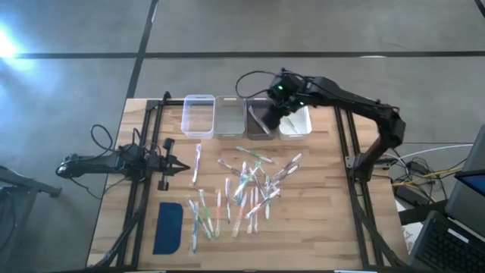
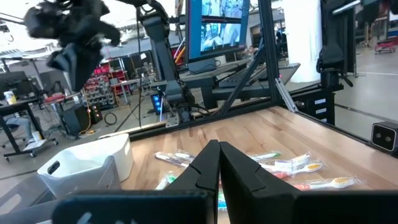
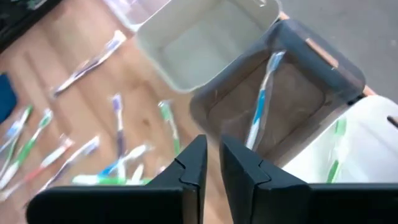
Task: Pick & Place Toothbrushes
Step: Put the purple toothbrush into the gray bin
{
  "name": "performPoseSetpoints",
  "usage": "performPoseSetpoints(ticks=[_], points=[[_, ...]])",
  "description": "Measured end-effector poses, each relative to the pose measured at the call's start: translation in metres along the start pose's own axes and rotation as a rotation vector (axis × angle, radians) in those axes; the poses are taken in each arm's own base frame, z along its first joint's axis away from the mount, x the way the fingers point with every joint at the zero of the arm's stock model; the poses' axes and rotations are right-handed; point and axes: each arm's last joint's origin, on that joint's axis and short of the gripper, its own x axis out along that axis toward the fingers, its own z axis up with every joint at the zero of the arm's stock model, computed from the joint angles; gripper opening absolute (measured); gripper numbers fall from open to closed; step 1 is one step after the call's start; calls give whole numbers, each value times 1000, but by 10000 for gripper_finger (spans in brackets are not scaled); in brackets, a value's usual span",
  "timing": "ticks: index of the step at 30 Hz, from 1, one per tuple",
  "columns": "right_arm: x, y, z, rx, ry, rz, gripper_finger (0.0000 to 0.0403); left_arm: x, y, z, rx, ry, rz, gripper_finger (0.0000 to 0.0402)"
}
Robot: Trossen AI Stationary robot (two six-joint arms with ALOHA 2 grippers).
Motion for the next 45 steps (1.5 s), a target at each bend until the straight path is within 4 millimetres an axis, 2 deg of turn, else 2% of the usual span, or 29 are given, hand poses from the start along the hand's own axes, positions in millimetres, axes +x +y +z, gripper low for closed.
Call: performPoseSetpoints(ticks=[9, 16, 21, 28, 35, 45], points=[[-43, 10, -64, -168, 0, 65, 9, 0, 0, 0, 0, 0, 0, 14], [-78, -4, -115, -216, -57, 110, 8, 0, 0, 1, -18, -6, 10, 14], [-97, -19, -145, -228, -114, 134, 8, 0, 4, 3, -60, -21, 131, 14], [-103, -37, -181, -482, -172, 111, 8, -1, 6, 5, -39, -28, 169, 14], [-105, -53, -213, -472, -227, 133, 8, -1, 6, 6, -89, -41, 177, 14], [-102, -74, -257, -478, -333, 154, 8, -2, 9, 17, -146, -168, 207, 14]])
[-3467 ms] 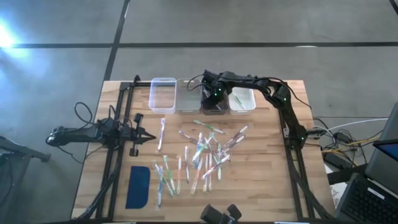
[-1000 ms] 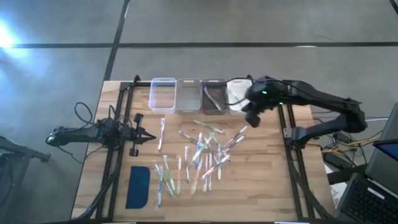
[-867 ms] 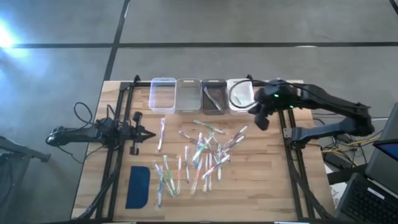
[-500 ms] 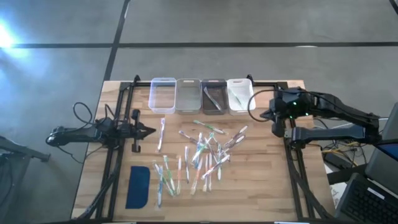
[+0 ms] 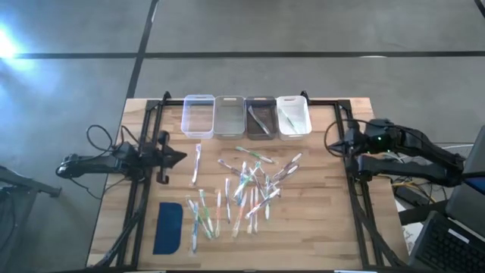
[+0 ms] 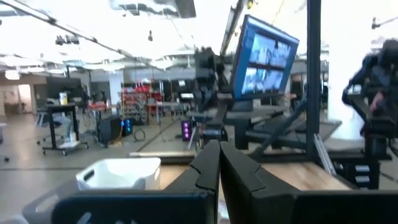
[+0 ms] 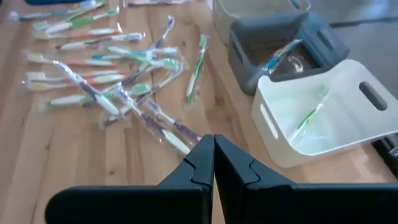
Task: Pick & Place Toothbrushes
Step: Put the purple toothbrush into the gray bin
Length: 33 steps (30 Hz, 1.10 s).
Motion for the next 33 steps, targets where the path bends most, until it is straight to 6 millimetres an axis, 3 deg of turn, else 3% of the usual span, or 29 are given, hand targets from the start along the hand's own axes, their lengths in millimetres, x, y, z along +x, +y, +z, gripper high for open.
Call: performPoseSetpoints(ticks=[14, 33], points=[[-20, 1, -8, -8, -125, -4, 8, -1, 3, 12, -22, -125, 85, 14], [-5, 0, 0, -5, -45, -2, 9, -2, 6, 15, -20, -149, 191, 14]])
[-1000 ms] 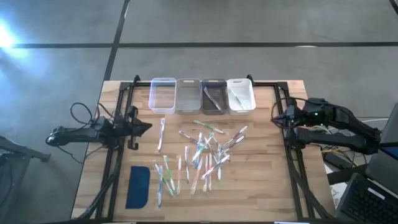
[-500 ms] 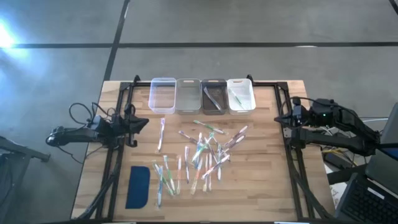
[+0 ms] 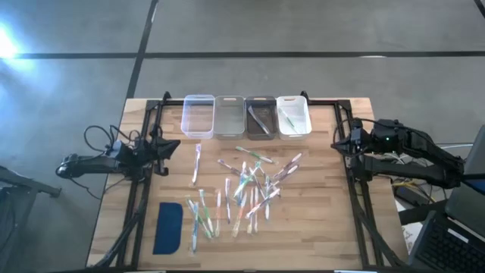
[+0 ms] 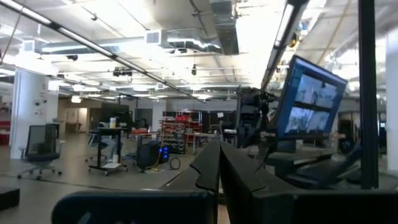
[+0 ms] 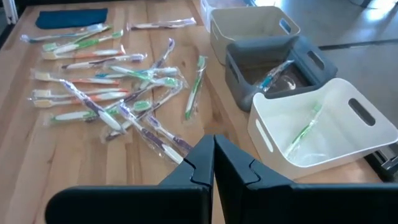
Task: Pick & Place Toothbrushes
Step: Put the purple toothbrush into the gray bin
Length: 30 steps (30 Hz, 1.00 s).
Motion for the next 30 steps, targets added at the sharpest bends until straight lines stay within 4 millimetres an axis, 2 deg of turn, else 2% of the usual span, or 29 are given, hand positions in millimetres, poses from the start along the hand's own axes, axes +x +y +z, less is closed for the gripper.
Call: performPoseSetpoints(ticks=[10, 18, 21, 30], points=[[3, 0, 1, 1, 16, -1, 9, 0, 2, 8, -342, -85, 51, 14], [3, -2, 1, 56, 16, -48, 8, 0, 3, 24, -326, -160, 45, 14], [2, -3, 1, 95, 12, -102, 9, 0, 3, 24, -313, -153, 47, 14], [3, -3, 1, 82, 14, -104, 8, 3, 2, 19, -290, -104, 51, 14]])
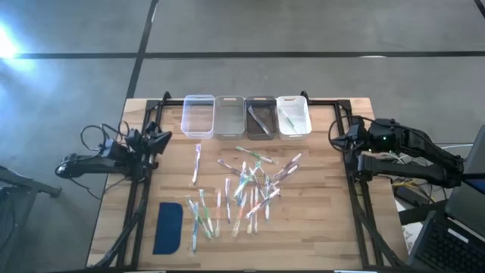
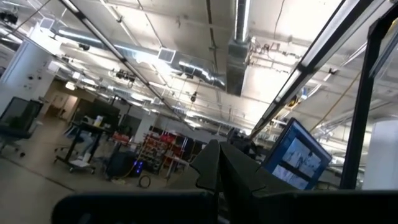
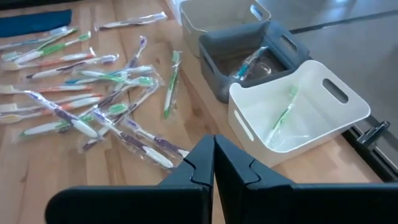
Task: Pick & Place Toothbrushes
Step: Put the purple toothbrush into the gray bin
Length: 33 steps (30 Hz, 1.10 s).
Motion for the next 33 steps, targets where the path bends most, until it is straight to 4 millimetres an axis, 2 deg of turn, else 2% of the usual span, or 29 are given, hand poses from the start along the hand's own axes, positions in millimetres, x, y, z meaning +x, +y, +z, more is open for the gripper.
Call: performPoseSetpoints(ticks=[6, 30, 33], points=[[-1, 0, 0, 2, -2, 1, 9, 1, 1, -6, -12, 54, 14, 14], [-1, 0, 1, 4, -2, 2, 8, 1, 2, -6, -13, 47, 68, 14], [-1, 0, 1, 4, -2, 2, 8, 4, 3, -6, 16, 94, 135, 14]])
